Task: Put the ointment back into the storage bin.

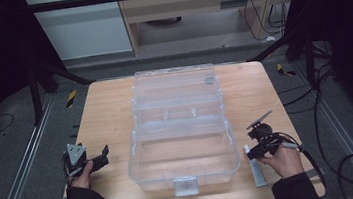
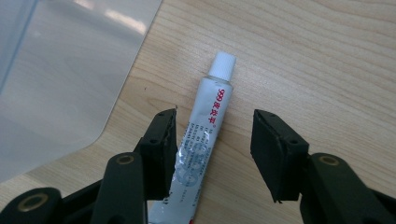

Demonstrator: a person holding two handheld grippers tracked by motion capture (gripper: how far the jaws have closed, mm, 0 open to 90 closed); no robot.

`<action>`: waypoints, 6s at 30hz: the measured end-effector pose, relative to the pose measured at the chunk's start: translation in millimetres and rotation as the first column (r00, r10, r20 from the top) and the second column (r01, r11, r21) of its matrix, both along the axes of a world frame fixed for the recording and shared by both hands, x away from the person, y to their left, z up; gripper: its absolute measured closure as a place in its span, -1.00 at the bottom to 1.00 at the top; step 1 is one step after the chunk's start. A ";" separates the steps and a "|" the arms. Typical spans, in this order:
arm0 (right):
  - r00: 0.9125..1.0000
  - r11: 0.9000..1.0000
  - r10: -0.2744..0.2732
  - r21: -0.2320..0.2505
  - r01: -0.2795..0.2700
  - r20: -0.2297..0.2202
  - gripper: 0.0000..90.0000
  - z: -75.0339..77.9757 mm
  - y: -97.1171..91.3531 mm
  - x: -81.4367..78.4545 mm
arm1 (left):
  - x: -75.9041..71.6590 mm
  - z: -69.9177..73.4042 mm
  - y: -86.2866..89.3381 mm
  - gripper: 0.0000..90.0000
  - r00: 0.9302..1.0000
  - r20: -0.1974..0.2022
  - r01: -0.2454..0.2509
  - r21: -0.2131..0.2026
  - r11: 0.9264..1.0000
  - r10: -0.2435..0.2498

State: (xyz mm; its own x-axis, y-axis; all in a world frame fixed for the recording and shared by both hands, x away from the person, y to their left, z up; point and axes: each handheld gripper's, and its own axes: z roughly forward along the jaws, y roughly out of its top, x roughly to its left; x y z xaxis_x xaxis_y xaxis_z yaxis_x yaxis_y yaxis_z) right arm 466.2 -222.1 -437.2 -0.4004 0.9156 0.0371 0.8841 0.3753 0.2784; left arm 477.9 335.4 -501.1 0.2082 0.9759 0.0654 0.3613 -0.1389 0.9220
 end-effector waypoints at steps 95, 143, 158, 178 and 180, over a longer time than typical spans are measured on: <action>0.880 0.881 0.471 0.022 -0.473 0.061 0.55 129.1 38.7 0.1 | 0.4 0.0 0.3 -0.97 1.000 -0.004 0.003 -0.004 1.000 -0.003; 0.505 0.502 0.862 -0.087 -0.861 -0.030 0.55 69.0 161.9 19.1 | 0.6 0.0 0.7 -0.97 1.000 -0.006 0.007 -0.006 1.000 -0.007; 0.477 0.468 0.874 -0.100 -0.878 -0.090 0.55 38.0 166.1 19.2 | 0.5 0.0 0.7 -0.97 1.000 -0.005 0.007 -0.007 1.000 -0.007; 0.463 0.452 0.876 -0.104 -0.886 -0.137 0.54 6.2 169.2 23.5 | 0.5 0.0 0.7 -0.97 1.000 -0.005 0.006 -0.008 1.000 -0.006; 0.462 0.451 0.876 -0.104 -0.886 -0.137 0.54 3.8 169.8 24.0 | 0.5 0.0 0.7 -0.97 1.000 -0.005 0.005 -0.008 1.000 -0.005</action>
State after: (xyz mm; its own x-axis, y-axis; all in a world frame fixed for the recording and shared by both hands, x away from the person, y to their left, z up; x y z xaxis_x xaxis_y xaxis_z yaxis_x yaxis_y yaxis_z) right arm 490.2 -52.3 -433.4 -0.9976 0.0688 -0.0039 0.0679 0.9911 0.1143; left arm 478.4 336.1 -501.1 0.2138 0.9753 0.0561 0.3654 -0.1331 0.9213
